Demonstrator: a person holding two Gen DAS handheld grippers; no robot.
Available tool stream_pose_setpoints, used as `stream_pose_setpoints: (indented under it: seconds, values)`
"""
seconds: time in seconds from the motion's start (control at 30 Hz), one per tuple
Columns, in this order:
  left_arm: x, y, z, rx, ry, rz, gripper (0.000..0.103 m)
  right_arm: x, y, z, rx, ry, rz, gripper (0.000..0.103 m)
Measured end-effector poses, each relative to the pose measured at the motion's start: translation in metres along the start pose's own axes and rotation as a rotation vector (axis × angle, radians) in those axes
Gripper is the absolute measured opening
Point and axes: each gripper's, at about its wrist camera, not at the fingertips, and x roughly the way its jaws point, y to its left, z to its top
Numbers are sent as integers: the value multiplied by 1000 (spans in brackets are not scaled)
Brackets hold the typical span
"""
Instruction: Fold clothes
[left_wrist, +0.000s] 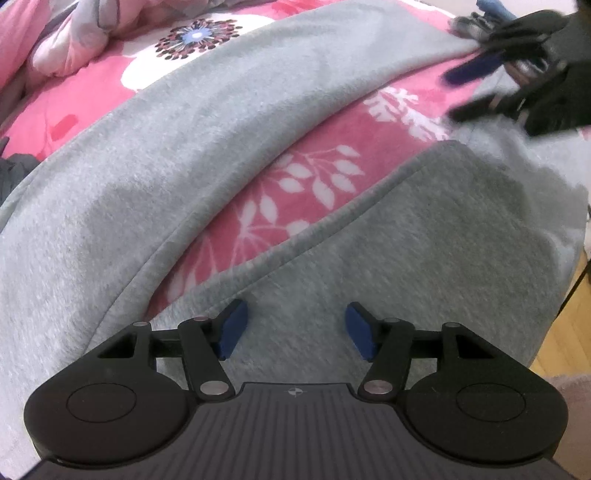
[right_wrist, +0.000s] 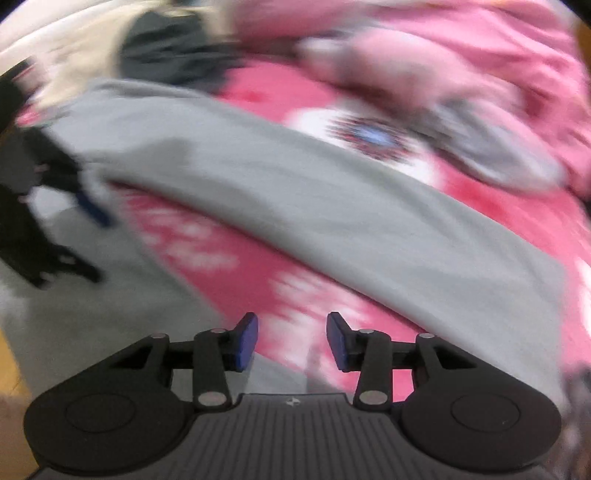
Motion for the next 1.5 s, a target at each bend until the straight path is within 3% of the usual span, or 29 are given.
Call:
stream_pose_setpoints:
  seconds: [0.17,0.27,0.37,0.5,0.57,0.67,0.83,1.03,1.2,1.43,1.5]
  values:
    - [5,0,-3,11,11,6,61,-13,-73,-27,-123,115,-91,45]
    - [4,-2,0,20,23,17,60,-7,-102,-30,-245,192,-28,45]
    - [-3,-4,7,13,16,61,59,-13,-106,-30,-312,200,-41,45]
    - [-23,-6,26,-85,-40,75,59,-38,-116,-35,1,148,-29,45]
    - [-29,-13,42,-142,-91,35,59,-47,-120,-49,189,143,-16,45]
    - [-14,-41,84,-152,-134,-110,59,-56,-123,-72,409,153,-32,45]
    - [33,-101,160,-119,-167,-367,59,-80,-138,-102,663,112,-89,45]
    - [96,-156,243,-99,-129,-538,57,-104,-146,-139,807,92,-146,45]
    - [122,-184,282,-73,-66,-592,46,-116,-152,-183,960,118,-171,45]
    - [151,-219,314,29,59,-568,44,-127,-157,-228,1111,129,-194,45]
    - [158,-231,319,85,97,-543,36,-128,-158,-238,1143,132,-201,45]
